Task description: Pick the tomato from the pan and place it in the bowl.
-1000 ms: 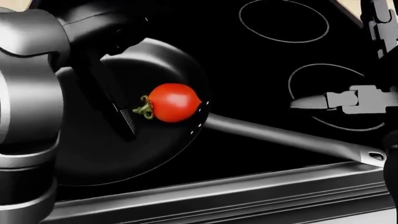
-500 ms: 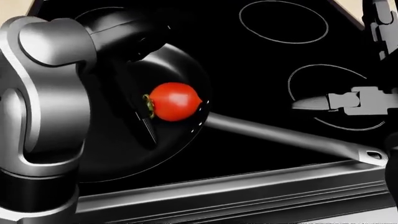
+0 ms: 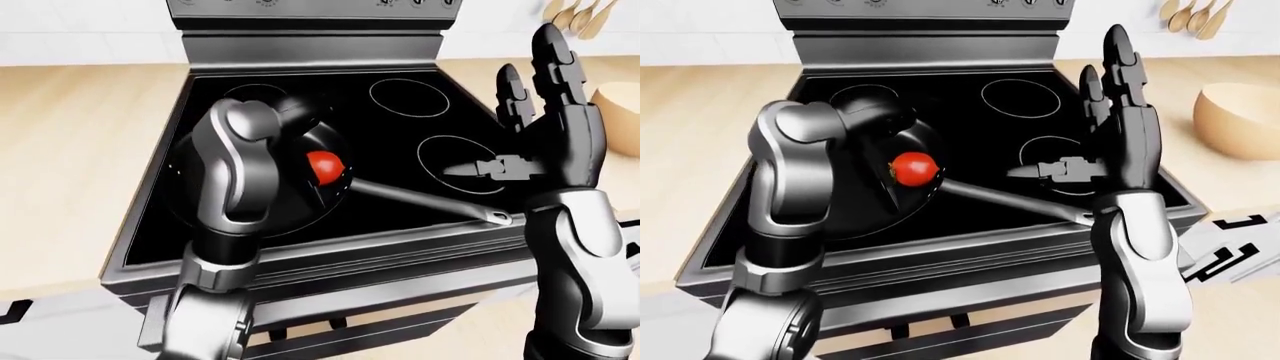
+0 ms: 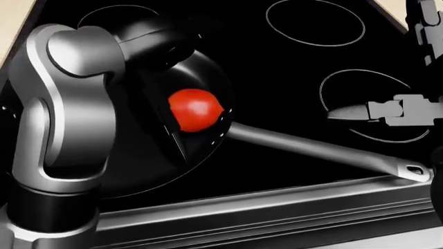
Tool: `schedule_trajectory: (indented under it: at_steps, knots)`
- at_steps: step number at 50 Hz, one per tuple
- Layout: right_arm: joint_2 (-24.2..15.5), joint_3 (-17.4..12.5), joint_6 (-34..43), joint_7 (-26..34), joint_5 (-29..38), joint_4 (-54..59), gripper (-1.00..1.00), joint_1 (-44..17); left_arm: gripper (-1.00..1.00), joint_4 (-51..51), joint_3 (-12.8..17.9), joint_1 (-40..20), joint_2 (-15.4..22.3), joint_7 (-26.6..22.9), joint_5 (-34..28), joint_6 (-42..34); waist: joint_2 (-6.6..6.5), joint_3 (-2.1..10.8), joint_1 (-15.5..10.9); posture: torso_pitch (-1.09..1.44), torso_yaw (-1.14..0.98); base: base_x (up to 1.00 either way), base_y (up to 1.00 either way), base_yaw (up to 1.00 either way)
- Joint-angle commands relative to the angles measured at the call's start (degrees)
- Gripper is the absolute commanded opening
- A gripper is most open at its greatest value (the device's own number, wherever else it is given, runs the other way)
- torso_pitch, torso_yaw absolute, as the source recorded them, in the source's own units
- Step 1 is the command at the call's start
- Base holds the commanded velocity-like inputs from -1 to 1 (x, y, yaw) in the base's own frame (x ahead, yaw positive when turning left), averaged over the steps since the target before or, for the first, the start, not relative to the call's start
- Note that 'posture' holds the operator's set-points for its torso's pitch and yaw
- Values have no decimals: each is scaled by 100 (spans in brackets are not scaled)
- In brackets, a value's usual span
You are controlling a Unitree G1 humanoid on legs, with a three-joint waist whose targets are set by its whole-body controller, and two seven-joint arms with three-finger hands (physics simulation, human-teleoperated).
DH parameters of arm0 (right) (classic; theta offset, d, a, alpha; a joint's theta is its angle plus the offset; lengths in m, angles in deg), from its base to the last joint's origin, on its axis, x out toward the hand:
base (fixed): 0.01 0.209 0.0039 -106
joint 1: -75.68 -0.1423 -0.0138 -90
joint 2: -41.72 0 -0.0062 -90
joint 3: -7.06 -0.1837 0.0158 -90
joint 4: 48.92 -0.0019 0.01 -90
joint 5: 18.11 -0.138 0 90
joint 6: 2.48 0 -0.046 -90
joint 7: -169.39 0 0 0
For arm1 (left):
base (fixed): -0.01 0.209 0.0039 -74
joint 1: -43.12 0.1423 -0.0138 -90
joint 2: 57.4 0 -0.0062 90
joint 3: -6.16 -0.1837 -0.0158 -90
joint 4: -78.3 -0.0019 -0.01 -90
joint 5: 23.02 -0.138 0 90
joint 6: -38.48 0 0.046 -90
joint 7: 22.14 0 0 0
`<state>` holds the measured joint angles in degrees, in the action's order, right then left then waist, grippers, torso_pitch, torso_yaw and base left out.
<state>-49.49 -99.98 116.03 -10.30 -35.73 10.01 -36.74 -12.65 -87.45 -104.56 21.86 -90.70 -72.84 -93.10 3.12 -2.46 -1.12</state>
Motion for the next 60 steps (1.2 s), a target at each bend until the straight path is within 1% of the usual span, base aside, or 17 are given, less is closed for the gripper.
schedule_trajectory:
  at_steps: [1, 23, 24, 26, 27, 28, 30, 31, 32, 35, 39, 41, 43, 51, 55, 60]
  knots:
    - [-70, -71, -154, -11, -2, -169, 100, -133, 100, 195, 35, -177, 8, 41, -38, 65, 15, 148, -1, 0, 0, 0, 0, 0]
    - [-66, -85, -167, -9, -24, -186, 100, -96, 100, -127, 35, 6, -56, 335, 48, 398, 16, 168, -3, 0, 0, 0, 0, 0]
    - [-68, -85, -169, -10, -23, -183, 100, -99, 86, -150, 38, -2, -51, 353, 52, 418, 16, 169, -3, 0, 0, 0, 0, 0]
    - [-68, -84, -172, -11, -22, -183, 100, -98, 45, -151, 33, 11, -57, 358, 51, 421, 15, 170, -2, 0, 0, 0, 0, 0]
    - [-67, -85, -174, -11, -24, -185, 100, -95, 33, -154, 26, 30, -57, 365, 49, 440, 15, 170, -2, 0, 0, 0, 0, 0]
    - [-67, -86, -173, -11, -25, -187, 100, -95, 31, -161, 26, 36, -56, 373, 50, 457, 14, 169, -2, 0, 0, 0, 0, 0]
    - [-69, -90, -174, -13, -30, -189, 100, -94, 7, -176, 19, 82, -58, 394, 47, 512, 13, 169, -3, 0, 0, 0, 0, 0]
    - [-66, -90, -180, -15, -29, -188, 100, -90, -18, -183, 20, 97, -59, 408, 46, 533, 12, 169, -3, 0, 0, 0, 0, 0]
    - [-67, -90, -178, -16, -30, -192, 100, -91, -35, -188, 22, 99, -58, 409, 45, 539, 13, 171, -2, 0, 0, 0, 0, 0]
    - [-71, -98, -163, -24, -41, -198, 100, -96, -57, -211, 28, 104, -60, 435, 46, 574, 11, 176, 4, 0, 0, 0, 0, 0]
    - [-92, -127, -149, -27, -72, -205, 100, -110, -72, -234, 37, 117, -69, 482, 59, 609, 5, 188, -4, 0, 0, 0, 0, 0]
    - [-101, -138, -147, -34, -89, -212, 100, -110, -84, -243, 40, 163, -69, 531, 79, 658, 5, 190, -3, 0, 0, 0, 0, 0]
    - [-119, -157, -132, -49, -119, -224, 100, -127, -100, -279, 66, 138, -59, 609, 109, 704, 6, 189, -1, 0, 0, 0, 0, 0]
    - [-116, -136, -180, -54, -108, -206, 100, -98, -100, -222, 76, 94, -50, 742, 185, 736, 5, 184, 2, 0, 0, 0, 0, 0]
    - [-119, -138, -187, -53, -111, -203, 100, -96, -100, -354, 149, -167, 4, 930, 293, 752, 12, 174, -5, 0, 0, 0, 0, 0]
    - [-123, -139, -195, -51, -109, -187, 100, -104, -100, -437, 158, -315, 104, 964, 358, 789, 13, 149, 1, 0, 0, 0, 0, 0]
